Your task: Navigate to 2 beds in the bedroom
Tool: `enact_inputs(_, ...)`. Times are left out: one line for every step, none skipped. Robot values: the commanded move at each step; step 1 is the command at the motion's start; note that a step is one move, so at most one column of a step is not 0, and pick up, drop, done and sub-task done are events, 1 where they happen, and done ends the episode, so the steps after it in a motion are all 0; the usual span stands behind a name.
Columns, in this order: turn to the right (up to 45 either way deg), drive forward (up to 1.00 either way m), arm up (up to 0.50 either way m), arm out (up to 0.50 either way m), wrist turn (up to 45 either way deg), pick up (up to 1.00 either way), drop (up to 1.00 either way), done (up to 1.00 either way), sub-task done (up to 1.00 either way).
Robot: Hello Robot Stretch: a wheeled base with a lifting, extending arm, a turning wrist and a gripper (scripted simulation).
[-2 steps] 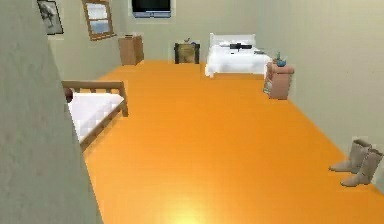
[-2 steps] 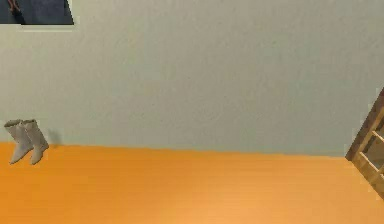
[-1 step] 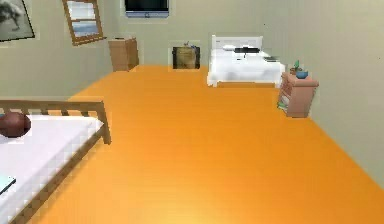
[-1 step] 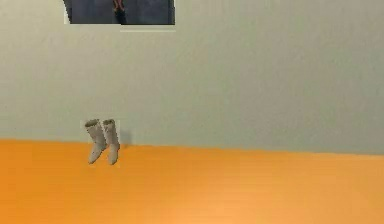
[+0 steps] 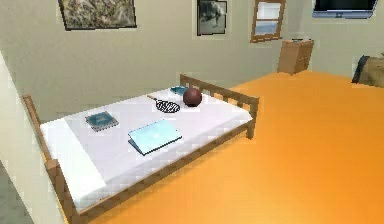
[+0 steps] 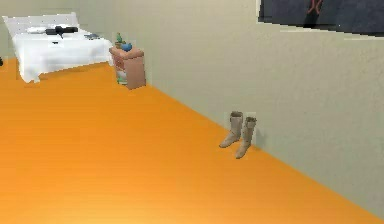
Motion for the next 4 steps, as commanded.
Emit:
enact_inputs(-12.0,0.0,0.0,0.0,0.0,0.0,0.0,0.0,0.0)
enact_inputs(0.0,0.0,0.0,0.0,0.0,0.0,0.0,0.0,1.0)
enact_inputs(45.0,0.0,0.0,0.0,0.0,0.0,0.0,0.0,0.0)
enact_inputs(45.0,0.0,0.0,0.0,0.0,0.0,0.0,0.0,0.0)
